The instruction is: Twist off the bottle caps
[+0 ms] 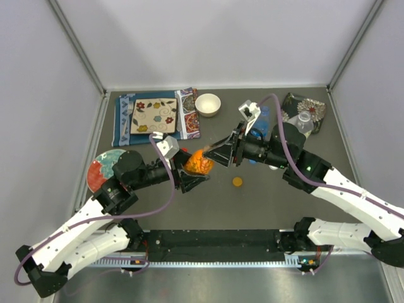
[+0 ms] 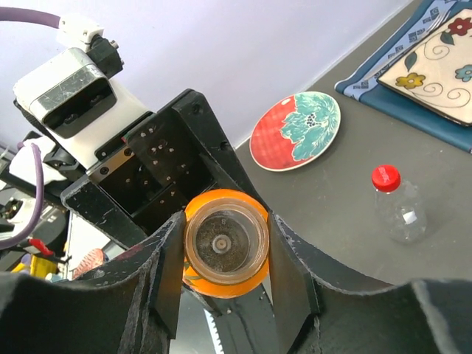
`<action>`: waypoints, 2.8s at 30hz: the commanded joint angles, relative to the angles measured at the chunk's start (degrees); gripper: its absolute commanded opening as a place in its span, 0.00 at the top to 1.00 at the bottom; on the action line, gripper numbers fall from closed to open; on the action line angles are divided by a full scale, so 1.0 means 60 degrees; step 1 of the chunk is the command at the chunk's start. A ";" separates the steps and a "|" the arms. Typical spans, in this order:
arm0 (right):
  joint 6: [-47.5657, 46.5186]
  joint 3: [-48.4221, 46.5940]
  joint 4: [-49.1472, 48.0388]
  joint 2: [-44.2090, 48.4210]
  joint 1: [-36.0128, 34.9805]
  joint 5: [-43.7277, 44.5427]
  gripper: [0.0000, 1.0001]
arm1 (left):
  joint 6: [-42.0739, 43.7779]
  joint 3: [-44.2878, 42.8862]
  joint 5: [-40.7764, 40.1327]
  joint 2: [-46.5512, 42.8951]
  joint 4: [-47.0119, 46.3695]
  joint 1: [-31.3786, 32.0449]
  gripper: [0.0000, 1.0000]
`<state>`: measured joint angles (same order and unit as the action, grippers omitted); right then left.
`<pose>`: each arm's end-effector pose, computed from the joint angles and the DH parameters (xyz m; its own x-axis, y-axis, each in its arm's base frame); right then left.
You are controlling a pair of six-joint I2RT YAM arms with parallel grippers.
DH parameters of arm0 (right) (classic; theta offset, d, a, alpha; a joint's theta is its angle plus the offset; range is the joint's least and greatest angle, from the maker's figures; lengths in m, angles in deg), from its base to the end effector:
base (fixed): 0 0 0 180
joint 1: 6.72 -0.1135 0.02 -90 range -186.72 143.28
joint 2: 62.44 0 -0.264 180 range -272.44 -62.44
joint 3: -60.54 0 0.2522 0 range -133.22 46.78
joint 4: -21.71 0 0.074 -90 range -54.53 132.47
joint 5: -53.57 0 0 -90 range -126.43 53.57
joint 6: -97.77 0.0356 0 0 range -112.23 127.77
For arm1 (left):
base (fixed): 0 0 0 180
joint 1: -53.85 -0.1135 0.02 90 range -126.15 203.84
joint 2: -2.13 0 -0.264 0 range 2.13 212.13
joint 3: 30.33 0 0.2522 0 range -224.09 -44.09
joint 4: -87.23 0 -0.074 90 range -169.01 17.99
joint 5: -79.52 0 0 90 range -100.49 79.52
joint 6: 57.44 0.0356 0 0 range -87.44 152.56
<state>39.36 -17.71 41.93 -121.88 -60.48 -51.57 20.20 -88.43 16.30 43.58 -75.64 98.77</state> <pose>0.1301 0.1933 0.4195 -0.5011 0.1717 -0.8482 -0.7870 0.3171 0.5292 0.1087 -0.1311 0.3596 -0.2090 -0.0614 -0.9760 0.9261 0.3080 -0.2177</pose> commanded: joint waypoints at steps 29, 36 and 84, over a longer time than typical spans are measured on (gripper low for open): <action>-0.2981 -0.0810 0.0331 -0.5488 0.2060 0.7650 1.00 | 0.0288 -0.0433 -0.3439 -0.3012 0.2909 0.0012 0.02; -0.2775 -0.0751 -0.0358 -0.6411 0.2236 0.7342 1.00 | 0.0098 0.0064 -0.3483 -0.3335 0.2836 0.0027 0.02; -0.2190 -0.0135 -0.0051 -0.5987 0.2236 0.6727 0.27 | -0.0386 0.0300 -0.2970 -0.2177 0.2001 0.0027 0.01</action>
<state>25.59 -17.71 41.76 -161.07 -47.43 -10.72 18.67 -86.81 -2.34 30.21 -60.53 98.88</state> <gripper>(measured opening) 0.716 0.985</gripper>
